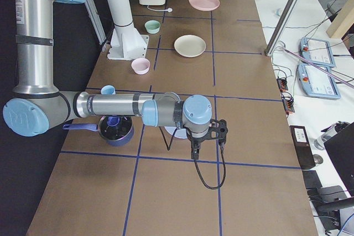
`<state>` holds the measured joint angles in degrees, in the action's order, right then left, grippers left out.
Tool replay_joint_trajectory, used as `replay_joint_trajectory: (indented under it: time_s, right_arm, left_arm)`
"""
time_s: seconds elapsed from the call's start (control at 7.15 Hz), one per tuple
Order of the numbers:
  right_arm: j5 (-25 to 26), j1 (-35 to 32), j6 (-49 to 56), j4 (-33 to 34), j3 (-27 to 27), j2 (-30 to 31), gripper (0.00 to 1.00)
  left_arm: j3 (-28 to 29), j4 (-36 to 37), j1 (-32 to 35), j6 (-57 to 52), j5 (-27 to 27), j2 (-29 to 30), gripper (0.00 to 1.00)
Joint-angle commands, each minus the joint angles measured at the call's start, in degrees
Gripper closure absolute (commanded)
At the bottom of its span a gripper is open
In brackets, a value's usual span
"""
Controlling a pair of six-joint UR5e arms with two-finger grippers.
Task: Stack three plates with pink and blue
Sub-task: 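Carry the pink plate with the left gripper onto the cream plate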
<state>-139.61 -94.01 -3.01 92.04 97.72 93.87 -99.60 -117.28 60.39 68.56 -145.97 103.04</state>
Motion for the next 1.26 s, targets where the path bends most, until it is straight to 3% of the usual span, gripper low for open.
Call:
replay_joint_trajectory:
  time_s: [0.0,0.28,0.42,0.7,0.98,1.12]
  right_arm:
    - [0.0,0.1,-0.3,0.1,-0.3,0.0,0.00]
    - [-0.2,0.2,-3.2,0.1,0.0,-0.4,0.00]
    - [-4.1,0.3,-3.5,0.1,0.1,-0.4,0.00]
    - [-5.1,2.9,-6.4,-2.3,0.3,-0.4,0.00]
    - [-4.6,6.4,-15.2,-10.7,-0.2,0.0,0.00]
    - [-4.5,6.7,-15.3,-10.9,-0.3,0.1,0.00]
  left_arm:
    - [-0.8,0.6,-10.8,12.7,10.1,8.3,1.00]
    - [-0.1,2.0,-21.9,15.0,22.3,10.9,1.00]
    - [0.4,2.1,-25.0,16.4,24.7,11.1,1.00]
    - [0.7,2.0,-29.2,19.5,26.8,13.0,1.00]
    - [1.8,2.1,-29.9,20.4,27.3,15.0,1.00]
    - [1.9,2.1,-29.7,20.4,27.4,14.7,0.99]
